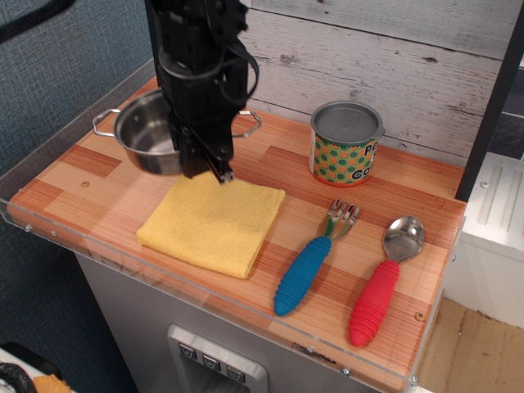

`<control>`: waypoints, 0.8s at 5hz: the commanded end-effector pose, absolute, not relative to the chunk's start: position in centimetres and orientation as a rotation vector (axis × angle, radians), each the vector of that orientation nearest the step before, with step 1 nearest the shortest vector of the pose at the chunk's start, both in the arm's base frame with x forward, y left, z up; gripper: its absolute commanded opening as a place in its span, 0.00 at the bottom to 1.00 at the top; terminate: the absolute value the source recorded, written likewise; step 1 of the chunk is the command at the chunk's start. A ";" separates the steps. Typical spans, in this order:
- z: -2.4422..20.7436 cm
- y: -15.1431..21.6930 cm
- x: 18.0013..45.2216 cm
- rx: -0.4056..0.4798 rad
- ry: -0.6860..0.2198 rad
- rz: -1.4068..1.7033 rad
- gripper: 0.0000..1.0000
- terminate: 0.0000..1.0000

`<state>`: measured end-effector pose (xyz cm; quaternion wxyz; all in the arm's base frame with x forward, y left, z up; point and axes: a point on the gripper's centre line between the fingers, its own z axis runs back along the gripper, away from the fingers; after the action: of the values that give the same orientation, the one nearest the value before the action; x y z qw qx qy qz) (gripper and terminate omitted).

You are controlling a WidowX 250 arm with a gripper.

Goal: Put the pot on top of the cloth.

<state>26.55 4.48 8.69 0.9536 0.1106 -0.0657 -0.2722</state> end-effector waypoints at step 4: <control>4.3 2.0 26.4 0.104 -0.069 -0.590 0.00 0.00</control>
<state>25.89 1.96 3.50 0.9549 0.0456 -0.0199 -0.2926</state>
